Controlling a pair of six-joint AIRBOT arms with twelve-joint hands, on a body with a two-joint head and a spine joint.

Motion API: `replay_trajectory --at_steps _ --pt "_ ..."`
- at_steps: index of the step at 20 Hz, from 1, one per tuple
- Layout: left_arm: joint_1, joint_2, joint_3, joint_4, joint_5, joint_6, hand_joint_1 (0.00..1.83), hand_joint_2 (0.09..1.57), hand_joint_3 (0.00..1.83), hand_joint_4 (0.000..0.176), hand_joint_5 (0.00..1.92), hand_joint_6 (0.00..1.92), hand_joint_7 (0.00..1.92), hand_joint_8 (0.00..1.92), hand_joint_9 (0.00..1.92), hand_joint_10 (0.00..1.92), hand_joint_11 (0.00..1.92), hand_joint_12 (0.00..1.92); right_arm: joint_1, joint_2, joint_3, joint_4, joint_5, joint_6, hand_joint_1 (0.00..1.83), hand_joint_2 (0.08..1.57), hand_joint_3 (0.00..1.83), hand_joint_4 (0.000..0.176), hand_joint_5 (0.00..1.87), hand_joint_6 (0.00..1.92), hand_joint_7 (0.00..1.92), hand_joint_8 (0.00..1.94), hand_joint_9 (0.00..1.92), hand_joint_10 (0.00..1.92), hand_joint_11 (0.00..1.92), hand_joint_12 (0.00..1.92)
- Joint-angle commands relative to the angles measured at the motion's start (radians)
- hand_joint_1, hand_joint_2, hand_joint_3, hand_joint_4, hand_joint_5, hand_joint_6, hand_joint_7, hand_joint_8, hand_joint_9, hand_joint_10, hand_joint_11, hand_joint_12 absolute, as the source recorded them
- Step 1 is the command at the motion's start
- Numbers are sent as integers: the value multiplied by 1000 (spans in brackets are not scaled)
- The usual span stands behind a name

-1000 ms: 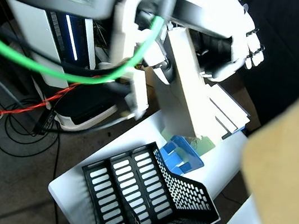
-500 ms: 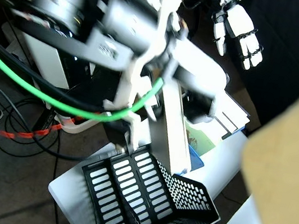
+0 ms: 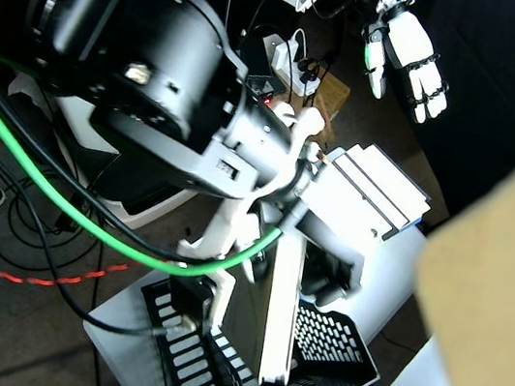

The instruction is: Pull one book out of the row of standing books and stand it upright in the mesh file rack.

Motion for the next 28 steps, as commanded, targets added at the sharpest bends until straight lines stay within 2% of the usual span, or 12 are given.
replay_trajectory --at_steps 1,3,12,15,17,19,20,21,22,24,26,28 --pt "-3 0 7 -4 -112 -3 650 1422 2 80 81 1 0 0 0 0 0 0 3 -3 13 -68 -98 21 1336 1241 1 0 791 1113 699 1499 633 1634 500 1694" --pt "-3 -4 9 -3 -112 -7 641 1422 2 93 67 0 0 0 0 0 0 0 -5 -42 61 -119 -114 66 1336 1240 0 0 785 1153 706 1460 638 1629 480 1702" --pt "-4 -27 33 13 -98 -28 609 1437 6 92 61 1 0 0 0 0 0 0 -54 -190 276 -119 -185 83 1318 1289 0 0 691 1202 661 1592 538 1747 299 1775" --pt "-14 -33 43 27 -92 -34 608 1440 6 99 54 0 0 0 0 0 0 0 -58 -245 353 -119 -186 105 1318 1285 0 0 676 1274 675 1537 555 1727 288 1743" --pt "-27 -37 48 40 -85 -34 546 1470 16 104 26 1 0 0 0 0 0 0 -62 -251 380 -119 -191 139 1333 1252 0 0 724 1168 753 1441 597 1669 384 1700" --pt "-32 -40 52 46 -82 -34 525 1476 9 118 21 1 0 0 0 0 0 0 -62 -264 402 -119 -200 150 1307 1296 0 0 679 1342 687 1497 473 1745 172 1716" --pt "-33 -41 53 49 -82 -35 519 1476 9 119 20 2 0 0 0 0 0 0 -65 -273 416 -119 -200 150 1151 1297 0 0 675 1414 663 1511 432 1287 94 1663" --pt "-34 -42 54 51 -82 -35 503 1478 8 113 18 1 0 0 0 0 0 0 -68 -279 425 -119 -203 154 1295 1252 0 0 727 1331 776 1332 549 1546 162 1629" --pt "-37 -44 54 54 -79 -35 485 1482 8 113 18 1 0 0 0 0 0 0 -73 -288 443 -119 -206 173 1221 1234 0 0 780 1139 782 1479 601 1341 229 1656" --pt "-38 -48 55 58 -75 -35 500 1479 3 101 32 5 0 0 0 0 0 0 -76 -304 476 -119 -212 190 1321 1262 2 0 728 1189 716 1488 566 1657 138 1602" --pt "-38 -49 56 62 -72 -36 503 1480 4 103 25 2 0 0 0 0 0 0 -76 -307 493 -119 -213 206 1306 1303 1 0 671 1286 638 1601 493 1741 36 1573" --pt "-42 -52 58 66 -68 -36 483 1483 4 112 16 1 0 0 0 0 0 0 -78 -303 501 -119 -214 214 1305 1303 0 0 659 1366 663 1543 482 1732 25 1580"
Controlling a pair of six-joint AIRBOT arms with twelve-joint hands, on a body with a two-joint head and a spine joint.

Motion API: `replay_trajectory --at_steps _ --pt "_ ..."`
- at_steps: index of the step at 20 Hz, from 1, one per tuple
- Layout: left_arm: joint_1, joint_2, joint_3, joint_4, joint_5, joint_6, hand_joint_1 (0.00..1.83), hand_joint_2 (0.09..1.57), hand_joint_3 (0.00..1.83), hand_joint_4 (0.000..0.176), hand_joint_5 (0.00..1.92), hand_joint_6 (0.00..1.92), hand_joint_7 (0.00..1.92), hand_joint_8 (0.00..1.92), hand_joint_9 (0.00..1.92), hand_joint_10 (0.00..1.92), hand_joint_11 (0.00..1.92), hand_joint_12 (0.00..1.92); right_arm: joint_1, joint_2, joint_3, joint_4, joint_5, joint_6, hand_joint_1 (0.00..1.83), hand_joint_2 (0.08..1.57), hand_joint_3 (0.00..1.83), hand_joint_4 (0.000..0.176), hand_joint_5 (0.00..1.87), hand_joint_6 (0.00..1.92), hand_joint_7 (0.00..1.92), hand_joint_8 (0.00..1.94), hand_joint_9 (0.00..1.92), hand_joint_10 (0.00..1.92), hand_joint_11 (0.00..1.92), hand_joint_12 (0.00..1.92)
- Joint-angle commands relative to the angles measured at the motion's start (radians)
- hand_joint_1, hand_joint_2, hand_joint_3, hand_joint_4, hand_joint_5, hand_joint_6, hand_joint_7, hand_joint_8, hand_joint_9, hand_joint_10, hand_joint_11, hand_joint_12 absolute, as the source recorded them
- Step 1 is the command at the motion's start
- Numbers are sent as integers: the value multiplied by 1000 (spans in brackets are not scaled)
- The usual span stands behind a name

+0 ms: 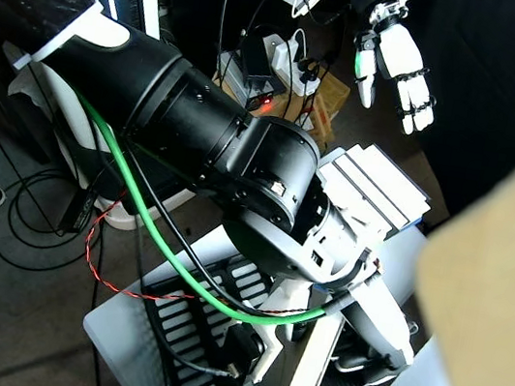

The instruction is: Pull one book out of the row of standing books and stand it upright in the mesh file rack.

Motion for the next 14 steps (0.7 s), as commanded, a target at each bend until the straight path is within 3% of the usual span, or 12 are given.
replay_trajectory --at_steps 1,2,3,4,5,6,7,8,9,11,14 --pt "-9 -2 11 6 -107 -5 482 1484 3 114 13 0 0 0 0 0 0 0 0 12 15 -36 -100 -11 1121 1337 8 0 623 1460 579 1665 420 1342 53 1599" --pt "-9 -2 11 6 -107 -5 482 1484 3 118 6 0 0 0 0 0 0 0 -4 9 22 -36 -100 -11 1116 1313 4 0 653 1401 628 1622 491 1172 103 1600" --pt "-9 -2 12 6 -107 -6 482 1484 3 118 4 0 0 0 0 0 0 0 -9 6 29 -36 -100 -11 1094 1327 4 0 614 1471 618 1620 469 1099 49 1589" --pt "-9 -2 12 7 -107 -6 478 1484 3 116 10 3 0 0 0 0 0 0 -11 4 34 -36 -100 -11 1057 1365 3 14 582 1590 529 1664 390 957 9 1519" --pt "-9 -3 13 8 -107 -6 477 1484 3 118 11 3 0 0 0 0 0 0 -13 3 38 -36 -100 -11 1007 1375 0 0 537 1625 477 862 355 781 1 1398" --pt "-9 -3 13 8 -107 -7 462 1494 6 119 7 1 0 0 0 0 0 0 -14 1 42 -36 -100 -11 1003 1367 4 0 535 1624 535 353 357 511 0 1176" --pt "-9 -4 13 9 -107 -8 445 1497 5 125 1 0 0 0 0 0 0 0 -16 -1 45 -36 -100 -11 1143 1279 0 0 453 767 575 149 394 390 0 1156" --pt "-9 -4 13 10 -107 -8 443 1499 5 117 4 2 0 0 0 0 0 0 -17 -1 45 -36 -101 -11 1154 1267 0 0 501 346 553 53 374 295 0 1099" --pt "-9 -4 13 10 -107 -8 444 1498 5 115 7 3 0 0 0 0 0 0 -20 -1 44 -36 -100 -11 1137 1263 0 0 487 132 508 12 342 205 0 939" --pt "-9 -4 14 10 -108 -10 500 1486 0 108 30 8 0 0 0 0 0 0 -24 -1 42 -36 -100 -11 1110 1258 0 0 431 26 417 0 277 121 0 724" --pt "-9 -4 14 10 -109 -10 468 1493 2 117 13 0 0 0 0 0 0 0 -28 2 36 -36 -100 -11 1035 1209 0 0 355 0 333 0 271 67 0 745"
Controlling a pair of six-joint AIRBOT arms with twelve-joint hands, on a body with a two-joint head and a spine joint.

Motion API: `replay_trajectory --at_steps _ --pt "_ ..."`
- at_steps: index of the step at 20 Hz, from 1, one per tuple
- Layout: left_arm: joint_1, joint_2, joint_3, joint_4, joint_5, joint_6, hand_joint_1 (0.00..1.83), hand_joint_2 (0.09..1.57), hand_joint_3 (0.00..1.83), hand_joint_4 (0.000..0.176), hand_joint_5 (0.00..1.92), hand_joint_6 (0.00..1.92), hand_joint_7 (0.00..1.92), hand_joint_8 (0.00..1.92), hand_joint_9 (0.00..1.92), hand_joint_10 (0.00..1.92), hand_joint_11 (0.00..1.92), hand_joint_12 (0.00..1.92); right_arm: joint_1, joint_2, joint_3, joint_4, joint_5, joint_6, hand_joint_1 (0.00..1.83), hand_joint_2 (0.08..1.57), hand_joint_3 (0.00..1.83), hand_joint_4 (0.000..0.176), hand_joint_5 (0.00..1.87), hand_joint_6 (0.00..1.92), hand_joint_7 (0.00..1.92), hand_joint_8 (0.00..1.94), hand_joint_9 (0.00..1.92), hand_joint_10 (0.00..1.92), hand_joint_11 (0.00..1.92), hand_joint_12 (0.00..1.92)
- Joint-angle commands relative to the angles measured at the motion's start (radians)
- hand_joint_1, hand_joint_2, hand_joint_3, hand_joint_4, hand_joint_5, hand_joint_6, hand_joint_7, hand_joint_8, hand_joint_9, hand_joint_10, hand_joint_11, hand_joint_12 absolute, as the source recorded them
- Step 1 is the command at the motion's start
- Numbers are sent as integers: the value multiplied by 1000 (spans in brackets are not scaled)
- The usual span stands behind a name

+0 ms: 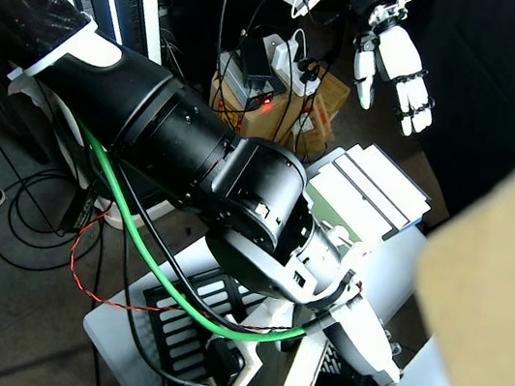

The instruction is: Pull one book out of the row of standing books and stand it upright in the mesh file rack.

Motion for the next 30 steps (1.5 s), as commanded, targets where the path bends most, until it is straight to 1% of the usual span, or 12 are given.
replay_trajectory --at_steps 1,6,9,11,13,15,17,21,24,28,29,30 --pt "-4 1 8 0 -114 -3 466 1496 3 118 14 1 0 0 0 0 0 0 5 11 0 -35 -95 -12 997 1187 0 0 302 0 279 0 248 46 0 642" --pt "-4 0 8 -1 -116 -5 466 1496 2 123 0 0 0 0 0 0 0 0 -2 12 -2 -35 -95 -12 816 1119 0 0 5 0 4 0 14 0 0 22" --pt "-4 -2 8 -1 -115 -5 470 1495 1 121 0 0 0 0 0 0 0 0 -8 11 -2 -35 -95 -14 811 1075 0 3 0 0 0 0 0 0 0 0" --pt "-4 -3 8 -2 -113 -5 470 1493 1 121 3 1 0 0 0 0 0 0 -8 19 -9 -35 -95 -15 826 1073 0 38 0 0 0 0 0 0 0 0" --pt "-4 -3 6 -2 -112 -6 471 1493 1 120 4 2 0 0 0 0 0 0 -8 55 -55 -35 -95 -16 828 1073 0 41 0 0 0 0 0 0 0 0" --pt "-4 -3 3 -7 -110 -8 489 1489 0 116 11 4 0 0 0 0 0 0 4 104 -123 -35 -96 -15 810 1064 0 36 0 0 0 0 0 0 0 0" --pt "-3 -3 -2 -11 -111 -8 533 1475 0 95 51 13 0 0 0 0 0 0 15 161 -208 -35 -103 -15 789 1028 0 0 0 0 0 0 0 0 0 0" --pt "-3 -2 -14 -12 -118 -8 487 1482 1 114 25 1 0 0 0 0 0 0 46 281 -408 -35 -123 -21 809 1003 0 0 0 0 0 0 0 0 0 0" --pt "-3 1 -20 -12 -130 -11 516 1473 0 121 11 0 0 0 0 0 0 0 51 390 -570 -35 -192 -21 831 1010 0 38 0 0 0 0 0 0 0 0" --pt "-3 5 -23 -13 -150 -24 677 1434 0 77 38 6 0 0 0 0 0 0 51 509 -754 -35 -283 -29 749 1045 8 13 0 0 0 0 0 0 0 0" --pt "-3 7 -24 -13 -151 -25 666 1432 0 81 33 3 0 0 0 0 0 0 51 529 -785 -35 -307 -27 711 1054 11 10 0 0 0 0 0 0 0 0" --pt "-3 9 -25 -14 -151 -25 665 1432 0 82 31 2 0 0 0 0 0 0 51 541 -801 -35 -319 -14 683 1060 13 28 0 0 0 0 0 0 0 0"
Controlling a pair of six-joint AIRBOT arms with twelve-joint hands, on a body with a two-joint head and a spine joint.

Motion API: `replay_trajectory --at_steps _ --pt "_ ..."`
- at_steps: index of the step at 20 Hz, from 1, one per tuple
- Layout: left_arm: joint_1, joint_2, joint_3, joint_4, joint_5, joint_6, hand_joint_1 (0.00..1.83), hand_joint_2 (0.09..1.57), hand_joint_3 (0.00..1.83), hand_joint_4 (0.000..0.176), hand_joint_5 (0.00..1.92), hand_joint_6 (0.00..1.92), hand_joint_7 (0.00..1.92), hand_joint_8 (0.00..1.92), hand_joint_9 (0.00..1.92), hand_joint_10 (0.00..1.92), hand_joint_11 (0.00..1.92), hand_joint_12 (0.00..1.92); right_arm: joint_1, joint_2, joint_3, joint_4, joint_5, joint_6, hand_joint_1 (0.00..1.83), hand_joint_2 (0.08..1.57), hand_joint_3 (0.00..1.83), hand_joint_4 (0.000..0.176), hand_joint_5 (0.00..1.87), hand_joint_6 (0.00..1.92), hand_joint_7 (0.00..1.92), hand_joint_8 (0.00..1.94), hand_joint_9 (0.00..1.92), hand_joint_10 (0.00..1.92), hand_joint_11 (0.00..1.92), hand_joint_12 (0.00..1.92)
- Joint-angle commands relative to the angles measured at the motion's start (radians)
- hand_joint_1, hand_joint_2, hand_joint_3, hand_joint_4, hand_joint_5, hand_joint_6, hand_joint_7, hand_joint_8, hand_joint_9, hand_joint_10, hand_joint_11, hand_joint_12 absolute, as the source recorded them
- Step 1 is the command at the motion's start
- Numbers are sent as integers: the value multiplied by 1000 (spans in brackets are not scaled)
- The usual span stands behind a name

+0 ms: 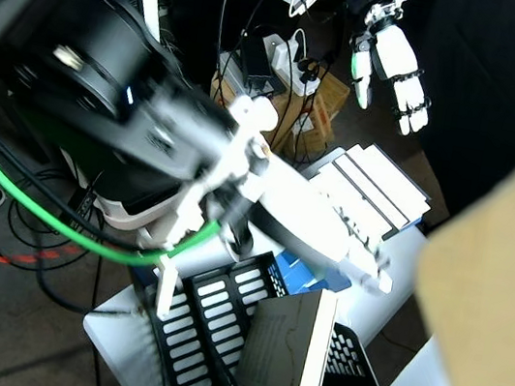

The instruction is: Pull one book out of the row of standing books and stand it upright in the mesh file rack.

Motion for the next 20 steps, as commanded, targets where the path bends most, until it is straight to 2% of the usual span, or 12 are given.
replay_trajectory --at_steps 1,2,6,7,8,10,11,13,14,16,18,20 --pt "-4 11 -1 -7 -120 -3 625 1438 0 92 13 2 0 0 0 0 0 0 9 10 -7 -34 -124 0 612 1072 17 15 0 0 0 0 0 0 0 0" --pt "-4 14 -5 -11 -121 -3 637 1432 0 89 20 5 0 0 0 0 0 0 9 5 -9 -34 -124 -4 565 1084 20 6 0 0 0 0 0 0 0 0" --pt "3 29 -17 -25 -130 -3 639 1430 0 93 24 7 0 0 0 0 0 0 2 30 -36 -34 -143 110 448 1102 19 89 0 0 0 0 0 0 0 0" --pt "4 31 -19 -27 -131 -3 610 1433 0 106 22 5 0 0 0 0 0 0 2 50 -65 -34 -152 114 465 1086 10 73 0 0 0 0 0 0 0 0" --pt "4 32 -22 -34 -130 -3 588 1436 1 111 16 1 0 0 0 0 0 0 2 60 -83 -34 -154 117 444 1066 1 103 0 0 0 0 0 0 0 0" --pt "11 39 -32 -44 -131 -3 583 1435 0 104 23 4 0 0 0 0 0 0 2 66 -81 -34 -170 192 438 1057 0 113 0 0 0 0 0 0 0 0" --pt "13 44 -37 -47 -133 -3 595 1430 0 92 38 8 0 0 0 0 0 0 -2 69 -80 -34 -182 226 434 1044 0 99 0 0 0 0 0 0 0 0" --pt "13 52 -42 -51 -139 -5 635 1422 0 90 47 6 0 0 0 0 0 0 -9 98 -99 -34 -221 266 451 1057 0 76 0 0 0 0 0 0 0 0" --pt "13 56 -44 -50 -139 -7 638 1421 0 89 47 5 0 0 0 0 0 0 -13 114 -111 -34 -236 284 431 1068 3 81 0 0 0 0 0 0 0 0" --pt "11 70 -49 -31 -152 -32 636 1420 0 78 49 5 0 0 0 0 0 0 -48 148 -133 -34 -269 319 367 1102 17 62 0 0 0 0 0 0 0 0" --pt "2 85 -56 -6 -179 -42 594 1423 0 80 28 2 0 0 0 0 0 0 -105 182 -154 -34 -337 394 327 1170 40 21 0 0 0 0 0 0 0 0" --pt "-19 101 -58 39 -190 -56 591 1430 2 84 1 0 0 0 0 0 0 0 -164 212 -178 -34 -430 453 293 1211 43 5 0 0 0 0 0 0 0 0"
